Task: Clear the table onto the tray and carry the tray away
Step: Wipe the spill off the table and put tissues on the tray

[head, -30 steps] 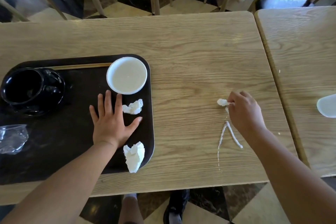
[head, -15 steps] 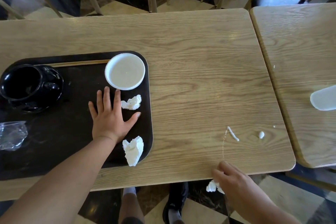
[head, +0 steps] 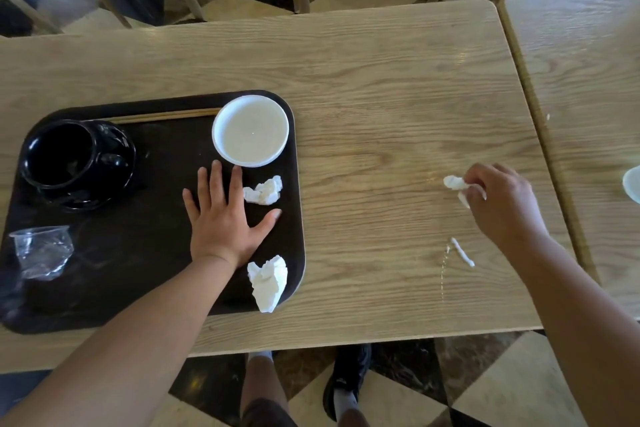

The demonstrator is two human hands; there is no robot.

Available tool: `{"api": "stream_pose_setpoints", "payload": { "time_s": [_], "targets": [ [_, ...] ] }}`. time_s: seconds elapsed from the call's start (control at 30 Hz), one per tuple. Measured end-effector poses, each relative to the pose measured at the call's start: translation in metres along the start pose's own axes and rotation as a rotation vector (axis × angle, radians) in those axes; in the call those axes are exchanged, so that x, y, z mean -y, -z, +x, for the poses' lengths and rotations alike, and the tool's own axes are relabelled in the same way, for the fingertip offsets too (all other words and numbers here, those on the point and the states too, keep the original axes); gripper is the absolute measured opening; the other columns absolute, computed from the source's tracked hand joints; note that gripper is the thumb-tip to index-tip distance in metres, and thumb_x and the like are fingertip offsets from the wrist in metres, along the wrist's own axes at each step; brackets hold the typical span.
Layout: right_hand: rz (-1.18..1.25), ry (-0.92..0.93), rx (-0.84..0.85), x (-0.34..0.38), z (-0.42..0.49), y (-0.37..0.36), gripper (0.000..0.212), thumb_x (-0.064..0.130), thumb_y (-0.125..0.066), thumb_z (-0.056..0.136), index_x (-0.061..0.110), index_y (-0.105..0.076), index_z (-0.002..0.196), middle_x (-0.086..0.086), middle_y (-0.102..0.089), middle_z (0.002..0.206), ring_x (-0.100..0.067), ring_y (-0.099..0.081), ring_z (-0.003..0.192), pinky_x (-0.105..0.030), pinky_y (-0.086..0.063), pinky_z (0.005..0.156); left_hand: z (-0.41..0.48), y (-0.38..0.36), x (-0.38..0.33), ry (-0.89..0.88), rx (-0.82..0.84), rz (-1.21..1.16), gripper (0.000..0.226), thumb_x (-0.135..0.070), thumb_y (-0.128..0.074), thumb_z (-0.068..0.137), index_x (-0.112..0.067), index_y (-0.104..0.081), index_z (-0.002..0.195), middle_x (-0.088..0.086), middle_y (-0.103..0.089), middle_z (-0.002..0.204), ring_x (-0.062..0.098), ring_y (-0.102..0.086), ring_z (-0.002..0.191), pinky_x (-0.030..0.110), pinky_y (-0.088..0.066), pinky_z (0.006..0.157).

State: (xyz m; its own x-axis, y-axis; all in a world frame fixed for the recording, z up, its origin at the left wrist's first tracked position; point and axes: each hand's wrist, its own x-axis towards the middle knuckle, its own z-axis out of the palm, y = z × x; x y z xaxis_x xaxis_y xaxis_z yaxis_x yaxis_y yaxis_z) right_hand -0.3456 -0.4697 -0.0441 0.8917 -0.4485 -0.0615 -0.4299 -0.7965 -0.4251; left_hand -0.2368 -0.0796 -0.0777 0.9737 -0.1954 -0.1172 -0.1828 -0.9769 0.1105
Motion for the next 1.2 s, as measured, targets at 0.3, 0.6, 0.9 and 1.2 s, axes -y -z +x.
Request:
{"api": "stream_pose_setpoints", "payload": {
  "time_s": [0.3, 0.6, 0.9, 1.2],
  "targets": [
    [0.014, 0.237, 0.201, 0.018, -0.136, -0.014, 0.021, -0.006, -0.063, 0.082, 0.014, -0.056, 0.080, 0.005, -0.047, 0.084, -0.014, -0.050, 0.066, -0.031, -0.051, 0.052, 0.000, 0.000, 0.000, 0.000, -0.007, -0.013, 0.098, -0.076, -0.046, 0.076, -0.017, -0.022, 0.150, 0.016, -0.011, 0.161, 0.035, -0.002, 0.149, 0.061, -0.005, 0.117],
    [0.018, 0.289, 0.354, -0.011, -0.157, 0.015, 0.020, -0.001, -0.066, 0.083, 0.017, -0.068, 0.090, 0.010, -0.059, 0.097, -0.003, -0.064, 0.075, -0.015, -0.055, 0.067, 0.000, -0.001, 0.000, -0.010, -0.015, -0.018, 0.097, -0.073, -0.051, 0.076, -0.016, -0.024, 0.150, 0.017, -0.013, 0.161, 0.037, -0.004, 0.149, 0.062, -0.005, 0.116],
    [-0.012, -0.131, -0.019, -0.028, -0.025, 0.018, 0.012, 0.004, -0.058, 0.083, 0.008, -0.068, 0.088, -0.009, -0.064, 0.097, -0.029, -0.056, 0.084, -0.032, -0.039, 0.070, 0.000, -0.001, -0.001, -0.005, -0.015, -0.013, 0.097, -0.072, -0.050, 0.077, -0.016, -0.022, 0.150, 0.016, -0.012, 0.161, 0.035, -0.002, 0.149, 0.061, -0.004, 0.117],
    [-0.015, 0.103, 0.278, 0.004, -0.157, -0.005, 0.023, -0.003, -0.064, 0.081, 0.019, -0.058, 0.082, 0.008, -0.052, 0.085, -0.007, -0.056, 0.065, -0.021, -0.052, 0.054, 0.000, -0.002, 0.000, -0.010, -0.021, -0.013, 0.095, -0.072, -0.051, 0.077, -0.016, -0.023, 0.149, 0.016, -0.013, 0.161, 0.037, -0.004, 0.149, 0.062, -0.005, 0.116]
  ]
}}
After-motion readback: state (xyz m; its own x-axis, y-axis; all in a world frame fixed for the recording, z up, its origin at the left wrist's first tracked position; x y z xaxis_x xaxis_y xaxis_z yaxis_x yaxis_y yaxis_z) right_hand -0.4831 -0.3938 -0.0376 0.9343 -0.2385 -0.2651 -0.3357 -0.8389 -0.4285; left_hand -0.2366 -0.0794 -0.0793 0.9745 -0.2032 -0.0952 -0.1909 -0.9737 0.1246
